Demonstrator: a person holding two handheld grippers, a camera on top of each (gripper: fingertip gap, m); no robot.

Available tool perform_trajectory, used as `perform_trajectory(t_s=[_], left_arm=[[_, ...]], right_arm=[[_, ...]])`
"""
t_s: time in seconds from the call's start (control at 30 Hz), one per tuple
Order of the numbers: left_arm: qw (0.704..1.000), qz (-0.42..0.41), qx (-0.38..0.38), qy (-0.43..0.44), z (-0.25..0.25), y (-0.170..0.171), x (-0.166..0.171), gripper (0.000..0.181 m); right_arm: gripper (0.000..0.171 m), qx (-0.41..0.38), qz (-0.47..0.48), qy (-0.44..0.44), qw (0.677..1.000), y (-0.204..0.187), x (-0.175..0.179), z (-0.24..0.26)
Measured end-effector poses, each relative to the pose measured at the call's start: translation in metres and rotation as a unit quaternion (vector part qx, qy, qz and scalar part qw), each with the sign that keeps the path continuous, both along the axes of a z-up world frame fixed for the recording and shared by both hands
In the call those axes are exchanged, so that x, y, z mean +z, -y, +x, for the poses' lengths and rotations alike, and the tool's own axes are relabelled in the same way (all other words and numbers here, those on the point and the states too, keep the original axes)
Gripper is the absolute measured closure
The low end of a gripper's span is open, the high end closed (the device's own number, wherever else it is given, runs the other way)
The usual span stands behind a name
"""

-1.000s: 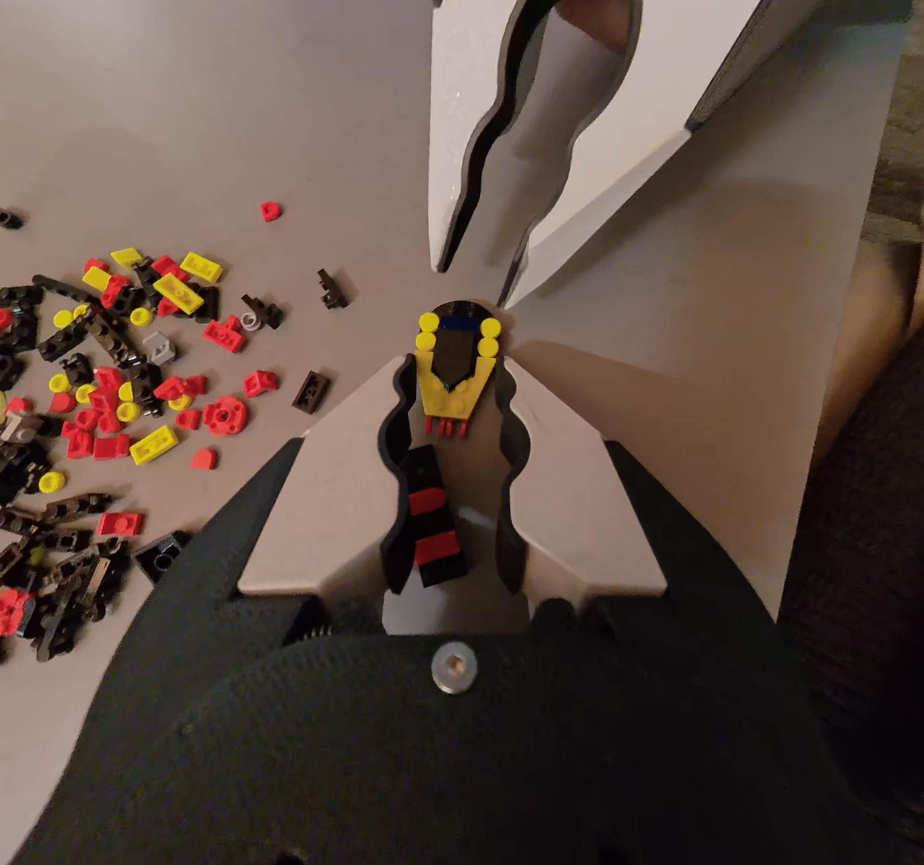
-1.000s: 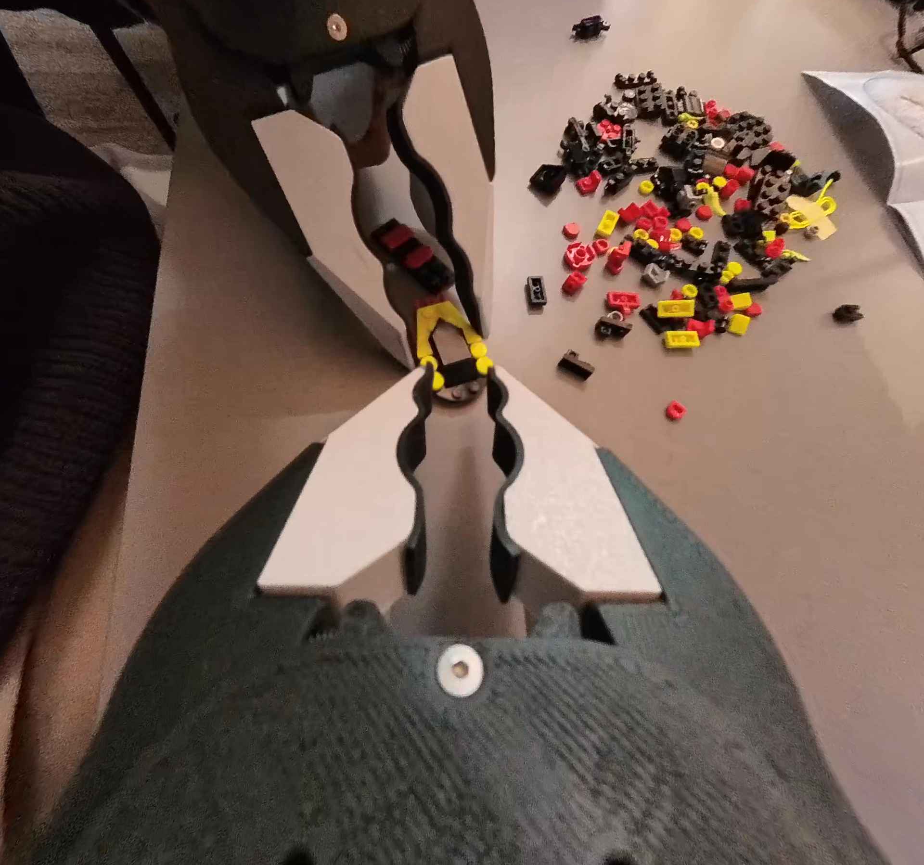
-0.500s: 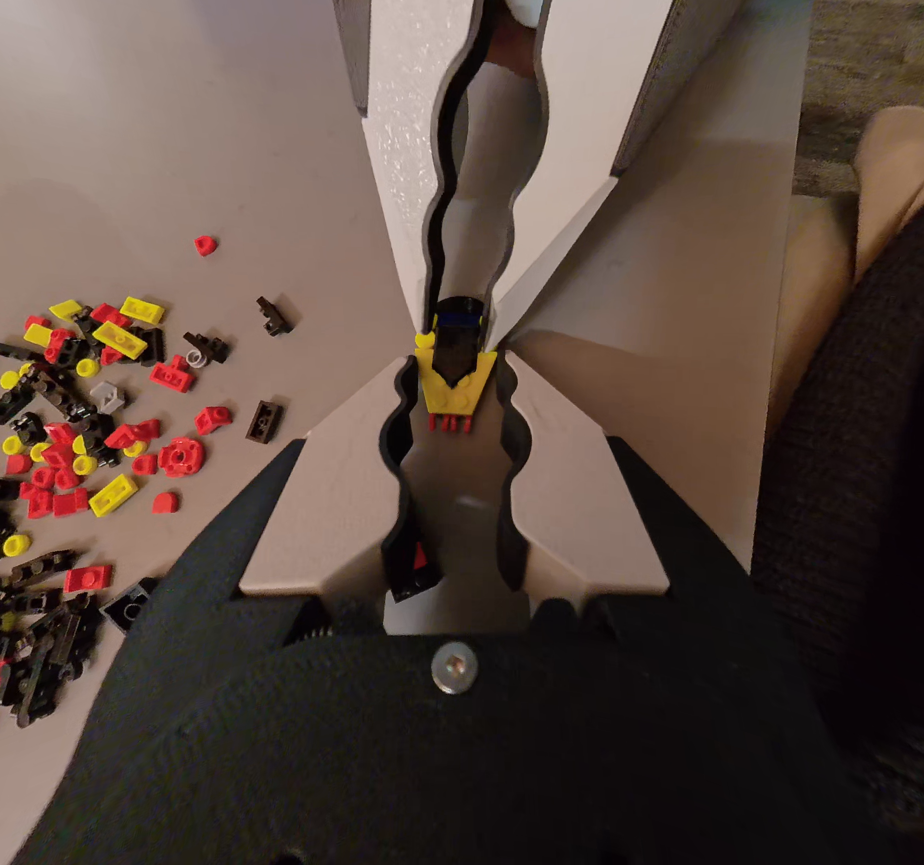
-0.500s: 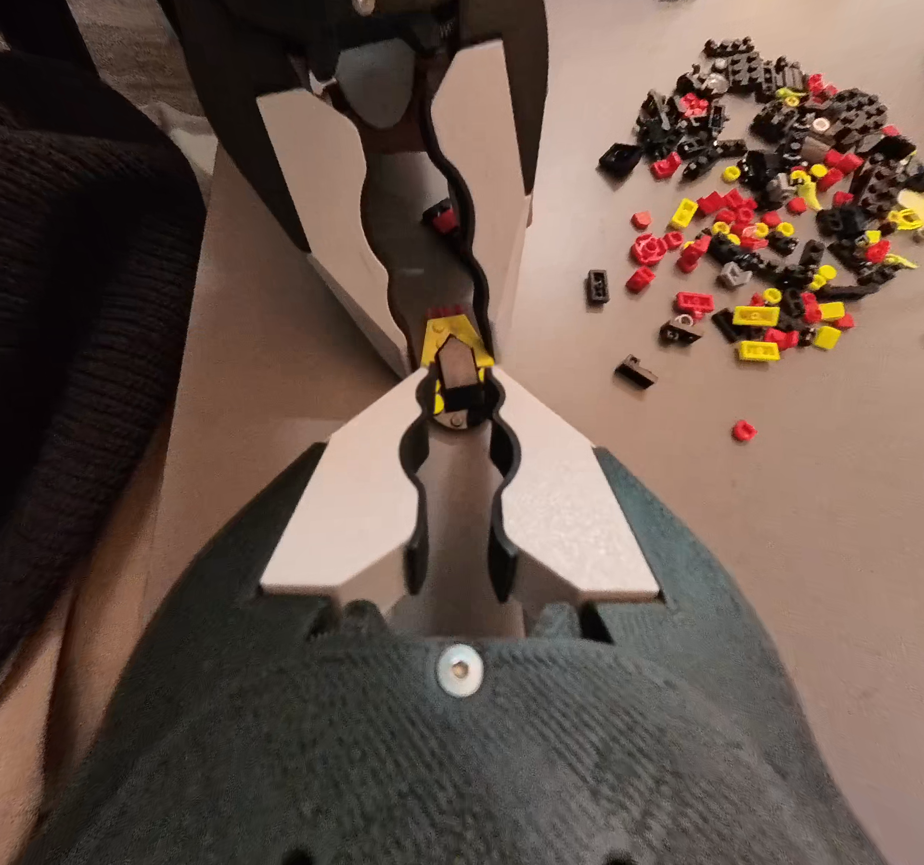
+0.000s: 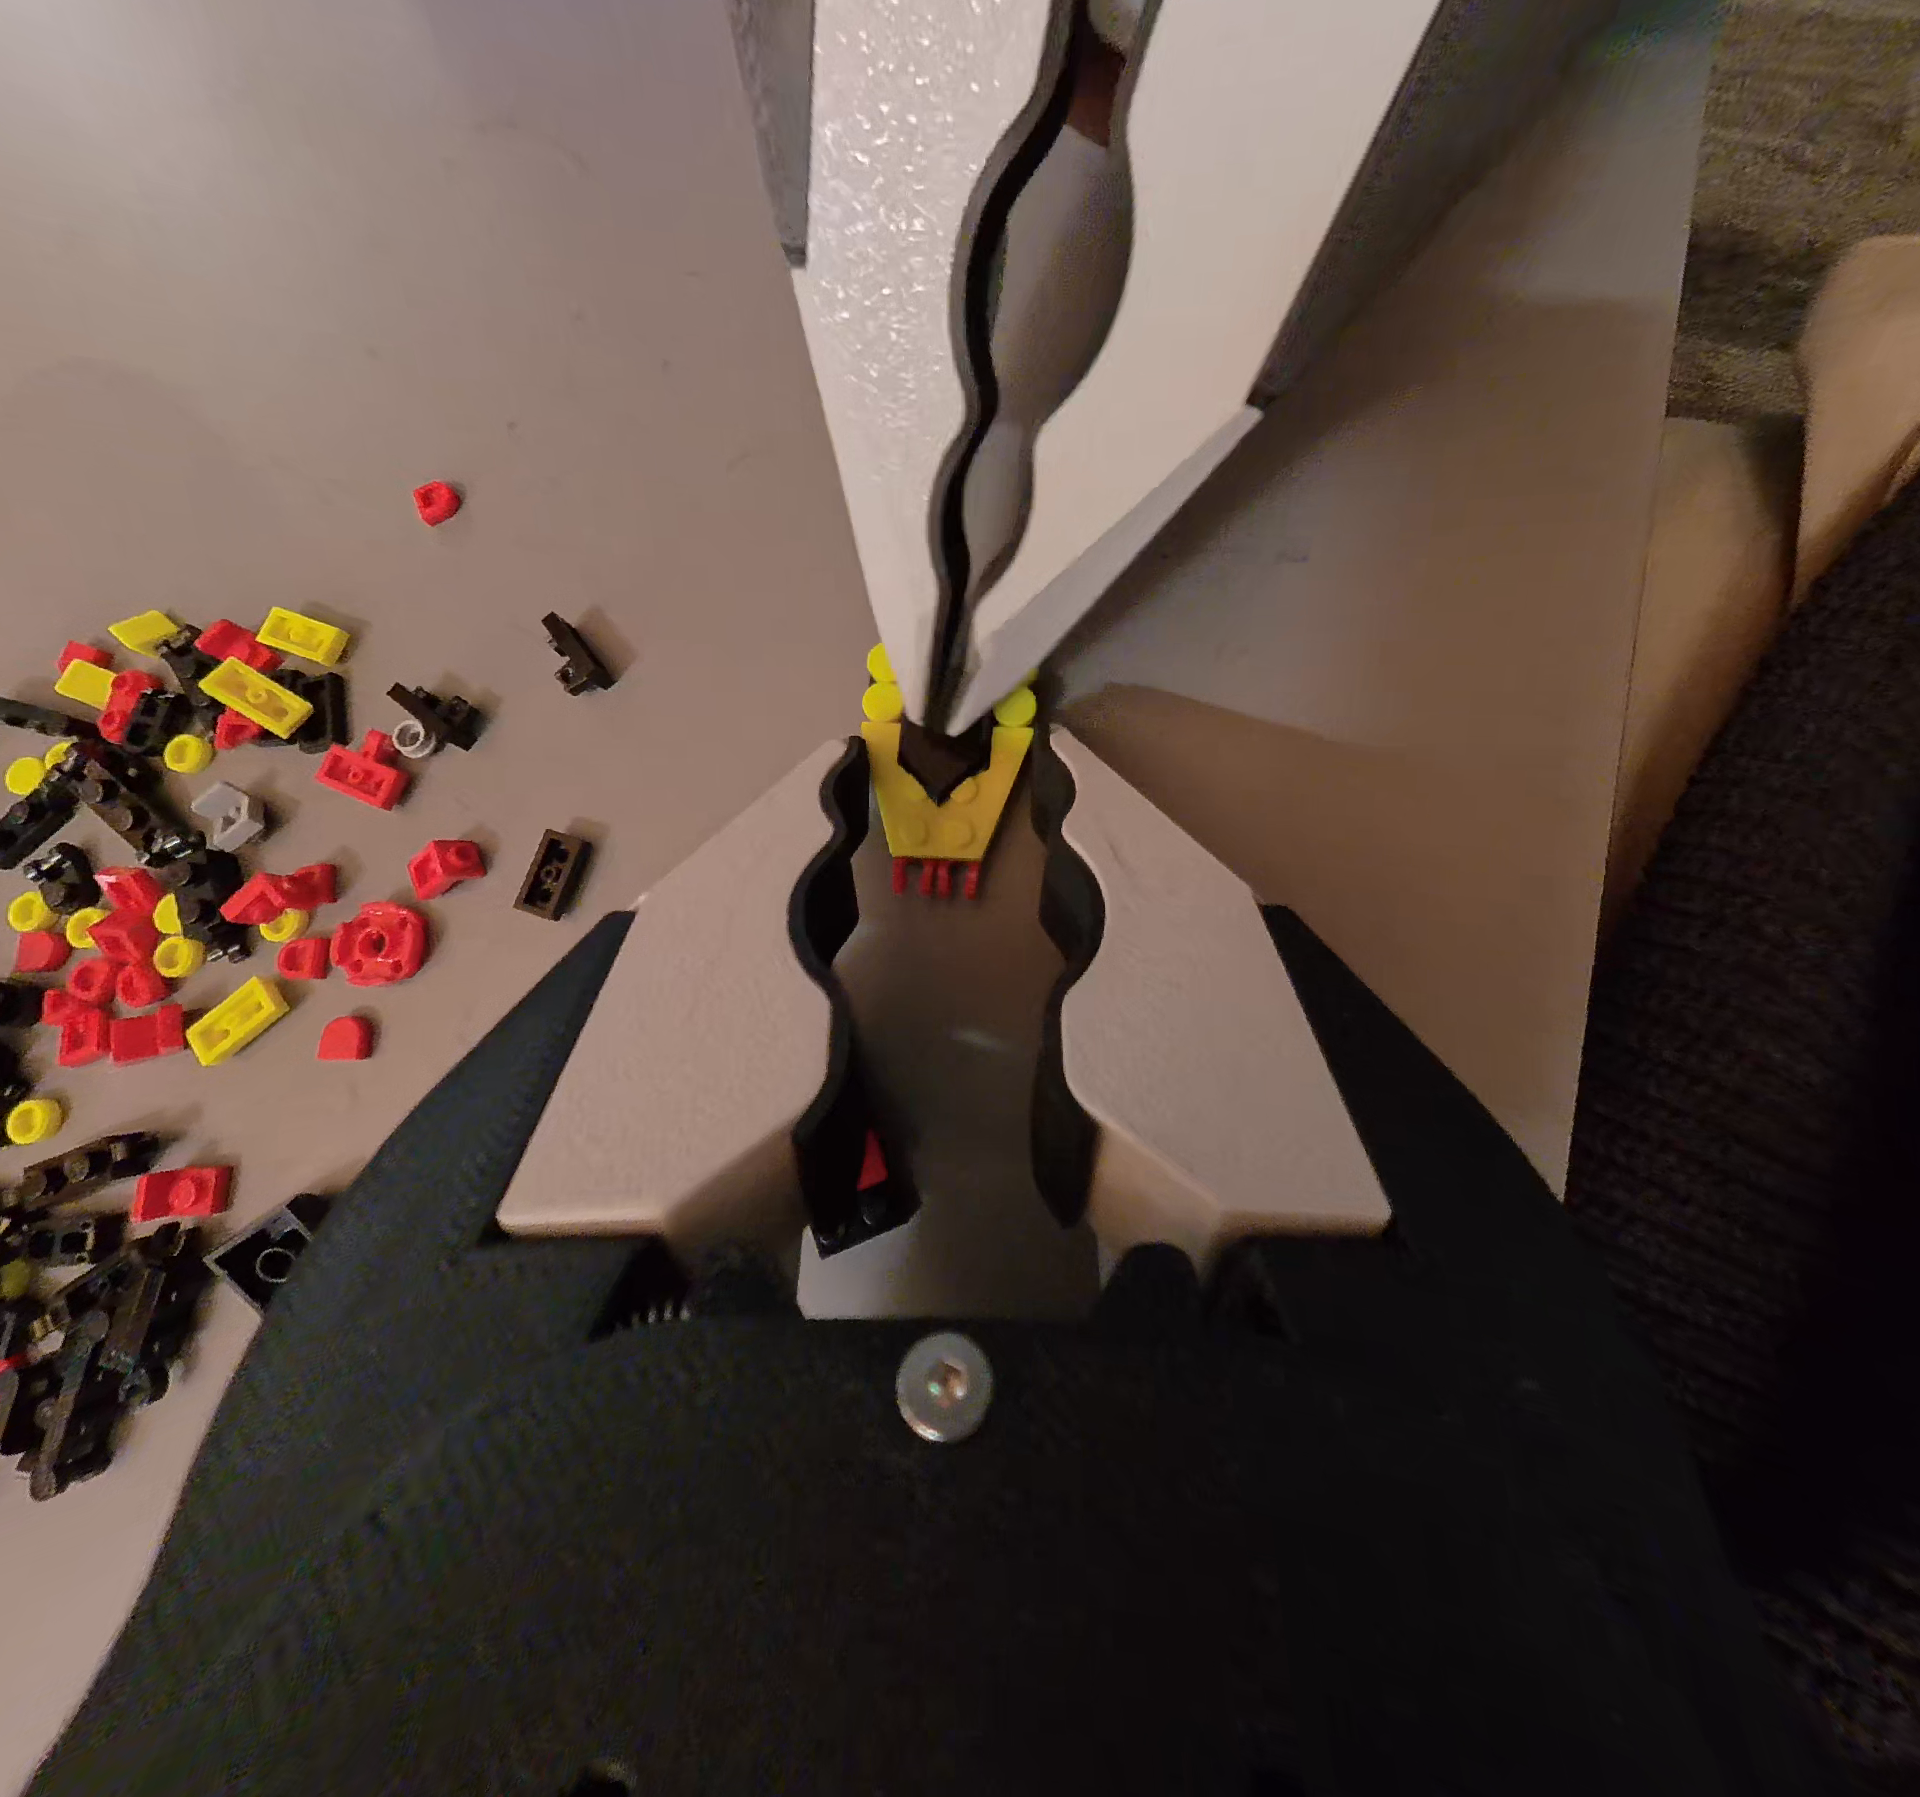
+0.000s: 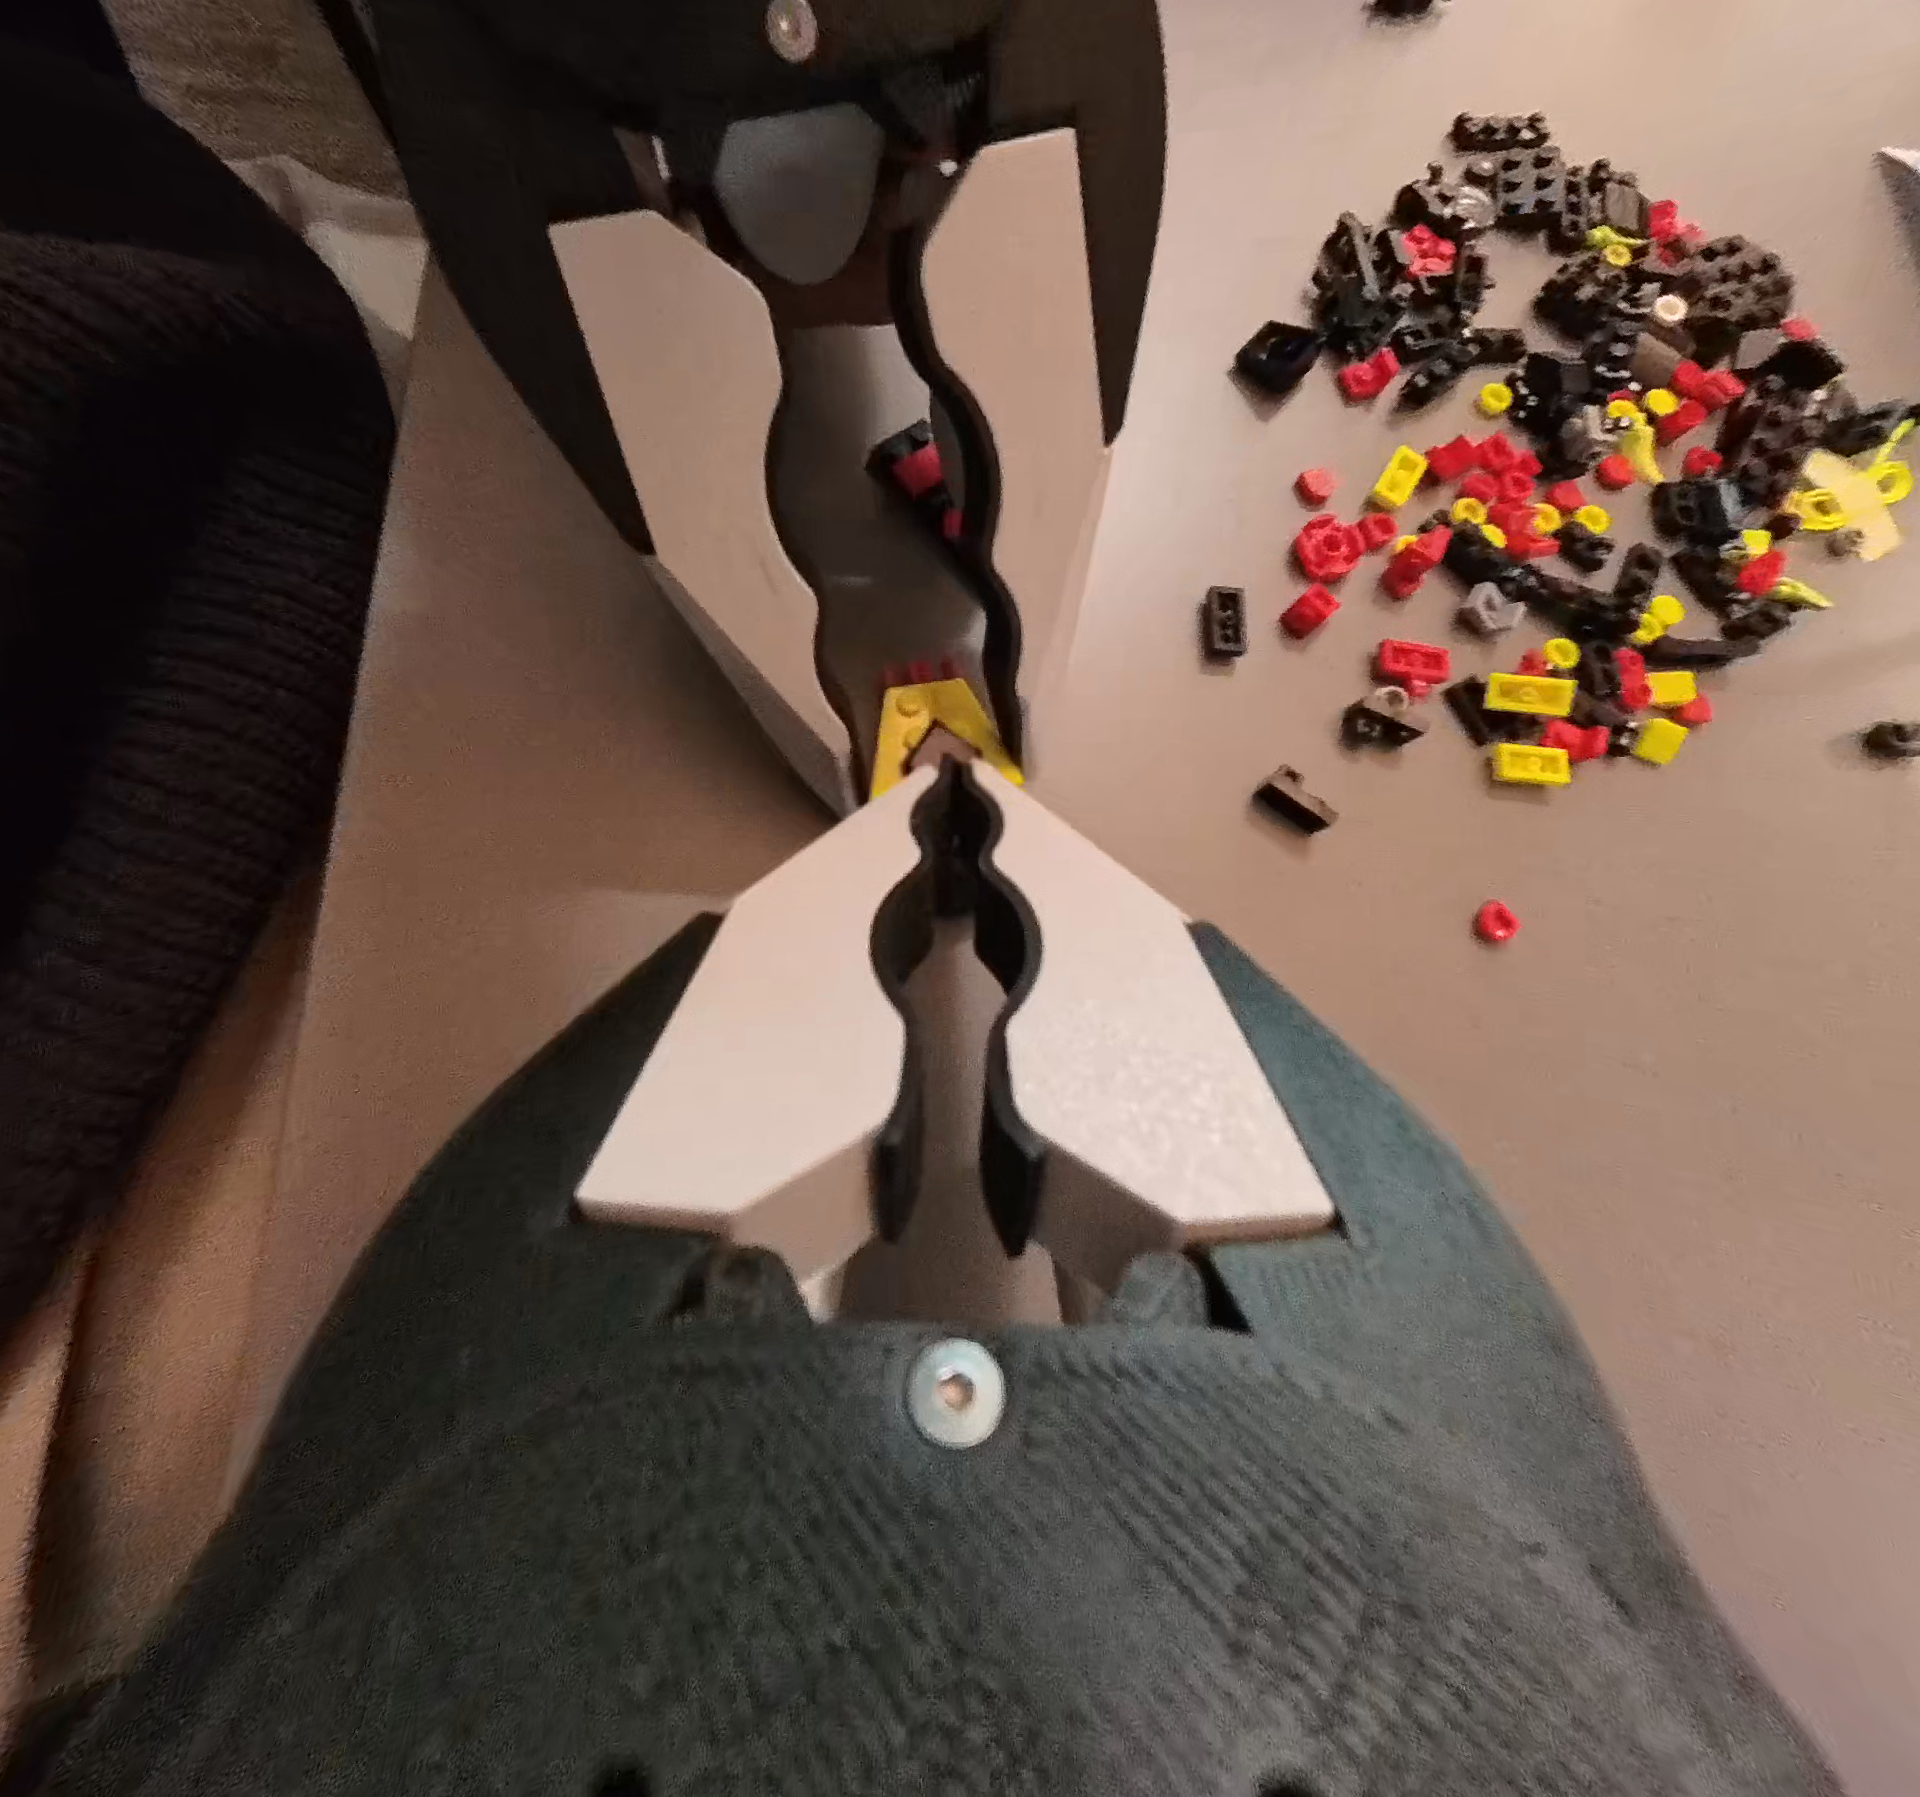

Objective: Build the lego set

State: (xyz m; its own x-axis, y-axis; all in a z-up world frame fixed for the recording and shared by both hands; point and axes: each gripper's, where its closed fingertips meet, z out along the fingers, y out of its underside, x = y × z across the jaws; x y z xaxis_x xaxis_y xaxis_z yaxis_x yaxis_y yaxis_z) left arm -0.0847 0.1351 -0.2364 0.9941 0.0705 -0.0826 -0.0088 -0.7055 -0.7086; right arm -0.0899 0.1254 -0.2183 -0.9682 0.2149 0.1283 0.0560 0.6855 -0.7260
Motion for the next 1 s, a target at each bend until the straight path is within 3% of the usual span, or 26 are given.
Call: perform_trajectory(t_s=[0.2,0.33,0.8,0.83,1.0], left_arm=[[1.0,0.0,0.0,-0.001,0.0,0.0,0.0,0.151],[1.0,0.0,0.0,-0.001,0.0,0.0,0.0,0.151],[1.0,0.0,-0.002,0.001,0.001,0.0,0.0,0.151],[1.0,-0.003,0.009,-0.001,-0.003,0.001,-0.001,0.152],[1.0,-0.001,0.009,0.0,-0.003,0.001,-0.001,0.152]], right_arm=[[0.17,-0.023,-0.039,0.019,0.999,-0.009,0.006,-0.007],[0.15,-0.012,-0.043,0.059,0.997,-0.005,-0.001,0.002],[0.16,-0.01,-0.013,0.051,0.999,0.0,-0.003,0.003],[0.171,0.004,-0.039,0.061,0.997,0.004,0.004,0.008],[0.171,-0.077,-0.124,-0.021,0.989,-0.011,0.049,-0.029]])
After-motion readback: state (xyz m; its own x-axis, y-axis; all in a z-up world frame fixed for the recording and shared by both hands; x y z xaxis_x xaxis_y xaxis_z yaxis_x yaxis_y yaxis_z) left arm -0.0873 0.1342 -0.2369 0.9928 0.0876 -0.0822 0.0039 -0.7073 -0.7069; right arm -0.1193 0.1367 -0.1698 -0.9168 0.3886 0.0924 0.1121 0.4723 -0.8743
